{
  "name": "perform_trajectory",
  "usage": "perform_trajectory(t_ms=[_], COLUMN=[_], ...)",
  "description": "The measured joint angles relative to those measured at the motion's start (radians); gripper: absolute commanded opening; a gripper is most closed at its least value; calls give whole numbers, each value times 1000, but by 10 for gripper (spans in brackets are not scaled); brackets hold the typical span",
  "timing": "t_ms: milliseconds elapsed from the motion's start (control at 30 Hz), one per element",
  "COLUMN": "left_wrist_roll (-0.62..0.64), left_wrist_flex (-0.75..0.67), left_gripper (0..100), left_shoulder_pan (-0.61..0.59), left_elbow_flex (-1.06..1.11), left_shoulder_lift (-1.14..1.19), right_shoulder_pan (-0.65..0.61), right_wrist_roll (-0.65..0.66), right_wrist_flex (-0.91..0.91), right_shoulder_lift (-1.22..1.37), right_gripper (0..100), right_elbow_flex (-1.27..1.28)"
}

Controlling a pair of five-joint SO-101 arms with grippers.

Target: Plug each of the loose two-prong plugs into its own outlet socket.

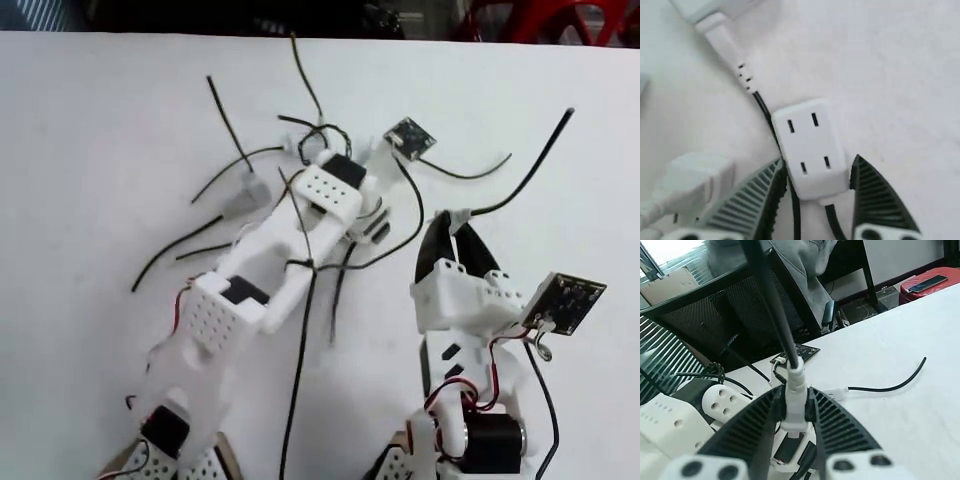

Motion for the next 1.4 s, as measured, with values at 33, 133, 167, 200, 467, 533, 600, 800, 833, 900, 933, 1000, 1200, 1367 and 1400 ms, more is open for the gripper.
perform_trajectory(t_ms=[33, 133, 167, 200, 467, 533, 600, 800, 833, 900, 933, 1000, 1200, 1367, 1400], left_wrist_roll=[0, 0, 0, 0, -89, -101, -106, -107, -114, -147, -166, -189, -207, -269, -278], left_wrist_flex=[0, 0, 3, 14, 196, 249, 301, 508, 528, 557, 563, 569, 569, 489, 463], left_gripper=[176, 176, 176, 176, 177, 177, 177, 175, 174, 177, 177, 177, 177, 174, 175], left_shoulder_pan=[6, 23, 29, 32, 51, 52, 54, 54, 52, 40, 29, 9, -28, -55, -64], left_elbow_flex=[0, 0, 0, 0, -3, -8, -31, -123, -138, -153, -153, -146, 5, 253, 315], left_shoulder_lift=[0, -2, -2, -2, -41, -48, -48, -48, -48, -52, -61, -94, -273, -445, -480], right_shoulder_pan=[0, 0, 0, 0, 0, 0, 0, 0, 0, -2, -2, -2, -2, -2, -2], right_wrist_roll=[0, 0, 0, 0, 0, 0, 0, 0, 0, 8, 18, 29, 40, 40, 40], right_wrist_flex=[0, 0, 0, 0, 0, 0, 0, 0, 0, 0, 0, 0, 0, 0, 0], right_shoulder_lift=[0, 0, 0, 0, 0, 0, 0, 0, 0, 0, -2, -3, 0, 0, 0], right_gripper=[17, 17, 17, 17, 17, 17, 17, 17, 17, 17, 17, 17, 17, 17, 17], right_elbow_flex=[0, 0, 0, 0, 0, 0, 0, 0, 0, 0, 8, 20, 23, 23, 23])
